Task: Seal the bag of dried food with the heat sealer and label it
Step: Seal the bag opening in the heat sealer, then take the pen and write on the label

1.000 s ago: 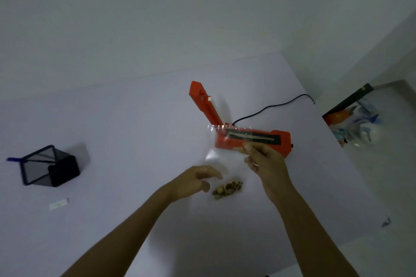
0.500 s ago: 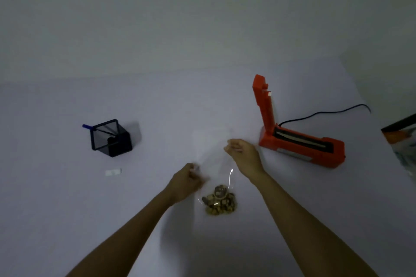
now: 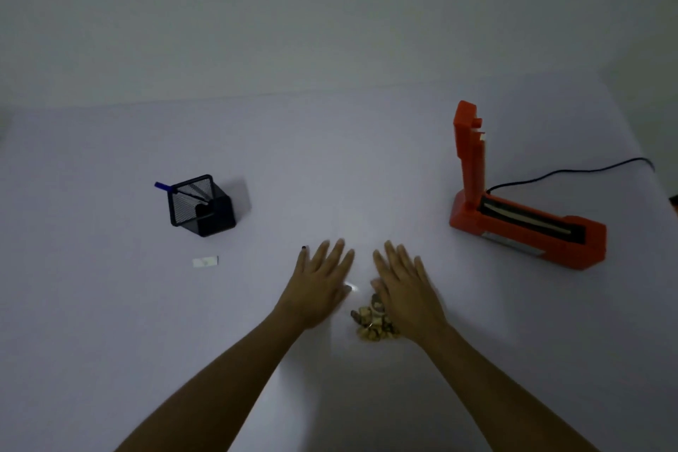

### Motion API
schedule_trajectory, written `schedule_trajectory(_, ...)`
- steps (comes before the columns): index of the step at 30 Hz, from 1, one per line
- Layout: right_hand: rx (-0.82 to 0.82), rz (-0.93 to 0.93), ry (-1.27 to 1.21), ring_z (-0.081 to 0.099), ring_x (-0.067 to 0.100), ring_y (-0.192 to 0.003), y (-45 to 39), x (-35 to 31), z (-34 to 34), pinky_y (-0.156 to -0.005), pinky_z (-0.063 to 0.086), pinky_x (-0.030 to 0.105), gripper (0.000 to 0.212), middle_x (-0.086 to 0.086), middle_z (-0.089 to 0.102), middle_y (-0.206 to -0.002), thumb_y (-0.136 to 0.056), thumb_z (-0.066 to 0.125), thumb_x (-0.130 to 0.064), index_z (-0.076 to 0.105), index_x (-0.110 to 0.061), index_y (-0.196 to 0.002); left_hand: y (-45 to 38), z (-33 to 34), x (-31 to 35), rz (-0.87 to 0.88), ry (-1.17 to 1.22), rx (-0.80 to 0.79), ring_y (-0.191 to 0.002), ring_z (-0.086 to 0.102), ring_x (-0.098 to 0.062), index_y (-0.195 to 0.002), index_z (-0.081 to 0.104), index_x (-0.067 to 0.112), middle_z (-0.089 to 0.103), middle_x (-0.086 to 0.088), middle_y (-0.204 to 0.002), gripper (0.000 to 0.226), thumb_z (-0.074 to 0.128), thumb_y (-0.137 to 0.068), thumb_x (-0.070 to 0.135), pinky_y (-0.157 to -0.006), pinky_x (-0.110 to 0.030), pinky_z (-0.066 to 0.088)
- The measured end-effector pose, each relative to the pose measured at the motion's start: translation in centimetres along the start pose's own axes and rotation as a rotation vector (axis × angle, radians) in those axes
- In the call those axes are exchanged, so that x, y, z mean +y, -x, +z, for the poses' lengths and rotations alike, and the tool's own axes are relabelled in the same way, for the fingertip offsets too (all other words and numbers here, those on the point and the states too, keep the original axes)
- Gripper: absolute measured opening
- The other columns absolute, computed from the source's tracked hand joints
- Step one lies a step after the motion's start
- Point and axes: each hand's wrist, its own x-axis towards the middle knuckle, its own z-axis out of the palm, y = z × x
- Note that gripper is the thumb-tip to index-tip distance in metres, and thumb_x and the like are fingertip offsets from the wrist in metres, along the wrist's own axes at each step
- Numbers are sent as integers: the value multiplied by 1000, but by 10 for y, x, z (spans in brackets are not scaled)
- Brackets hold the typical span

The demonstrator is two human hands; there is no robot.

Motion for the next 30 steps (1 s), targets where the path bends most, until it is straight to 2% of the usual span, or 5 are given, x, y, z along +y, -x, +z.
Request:
schedule_trajectory(6,41,74,54,20,31,-145,-7,-14,-10,-116,15,53,68,12,30,-154,-94,15,-58,37,-18,-145,10,-24,-7,-16,183,143,-148,3,-25,-152,9,17,3,-6,-160,64,24,-99,49,-120,-46,6)
schedule_trajectory(15,93,-150,-525,22,18,-144,-105,-180,-81,-115,26,36,63,2,26,-157,-94,51,-44,29,-21,-148,101,-72,-116,-602,549,982,-133,37,-16,-140,39,10,43,-10,-142,45,47,-96,15,-112,-27,32)
schedule_trajectory(20,1,-52,-711,37,25,-137,-141,-259,-86,-107,34,31,61,11,37,-151,-96,51,-35,31,-6,-145,102,-79,-161,-767,887,789,-139,35,-20,-148,25,9,33,-7,-153,51,39,-102,24,-116,-38,30)
schedule_trajectory(23,-15,-9,-771,54,27,-119,-145,-275,-75,-84,41,23,40,11,55,-133,-98,49,-23,45,-7,-134,95,-76,-172,-715,965,713,-130,46,-20,-145,35,11,45,-6,-146,45,39,-102,26,-105,-28,37)
schedule_trajectory(30,137,13,-637,61,28,-105,-151,-286,-55,-82,53,33,36,12,63,-119,-98,47,-22,45,-12,-132,91,-76,-183,-595,957,723,-106,60,-11,-135,49,18,63,1,-125,36,41,-101,18,-85,-20,46)
